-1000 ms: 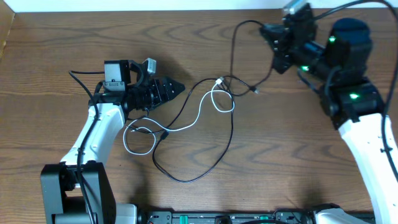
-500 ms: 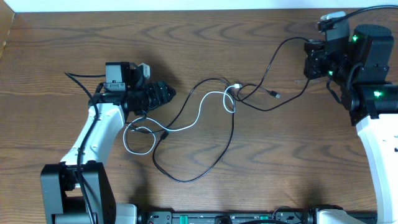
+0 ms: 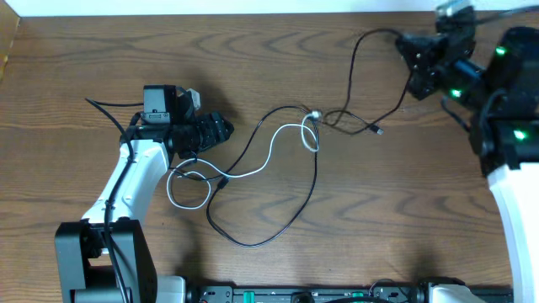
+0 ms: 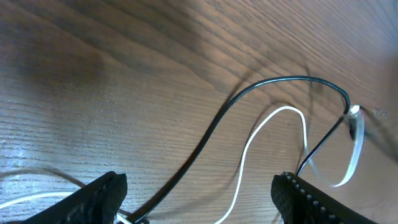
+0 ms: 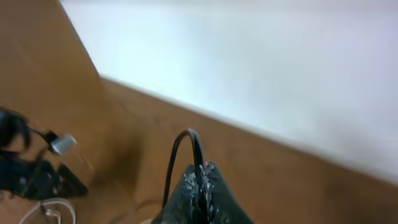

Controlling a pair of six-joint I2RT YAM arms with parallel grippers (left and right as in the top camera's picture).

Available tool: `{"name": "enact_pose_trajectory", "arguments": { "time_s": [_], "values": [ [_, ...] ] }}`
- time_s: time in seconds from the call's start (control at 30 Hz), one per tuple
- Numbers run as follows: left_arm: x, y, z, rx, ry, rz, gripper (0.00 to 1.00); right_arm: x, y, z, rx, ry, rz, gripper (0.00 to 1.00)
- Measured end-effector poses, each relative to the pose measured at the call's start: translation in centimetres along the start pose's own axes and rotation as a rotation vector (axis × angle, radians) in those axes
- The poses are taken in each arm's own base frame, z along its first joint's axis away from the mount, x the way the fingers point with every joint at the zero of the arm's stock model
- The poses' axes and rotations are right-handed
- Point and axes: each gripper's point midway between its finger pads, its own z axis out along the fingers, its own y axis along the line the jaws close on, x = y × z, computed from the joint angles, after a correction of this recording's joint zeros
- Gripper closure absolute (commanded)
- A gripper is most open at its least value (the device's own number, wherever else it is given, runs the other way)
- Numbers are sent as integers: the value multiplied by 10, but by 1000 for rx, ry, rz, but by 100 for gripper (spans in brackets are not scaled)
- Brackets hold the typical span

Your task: Untangle cables

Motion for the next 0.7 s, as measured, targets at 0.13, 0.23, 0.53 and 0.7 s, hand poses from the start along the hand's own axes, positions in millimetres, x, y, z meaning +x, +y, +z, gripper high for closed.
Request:
{"name": "enact_pose_trajectory", "arguments": {
  "time_s": [0.13, 0.23, 0.53, 0.7],
  "values": [
    [0, 0, 0, 0, 0, -1, 21, -42, 8, -47, 46, -126, -82, 99],
    [0, 0, 0, 0, 0, -1, 21, -57, 2, -79, 150, -171, -105, 99],
    [0, 0, 0, 0, 0, -1, 21, -35, -74, -116, 576, -97, -4, 99],
    [0, 0, 0, 0, 0, -1, 21, 0, -117, -103, 687, 16, 65, 99]
  ]
}}
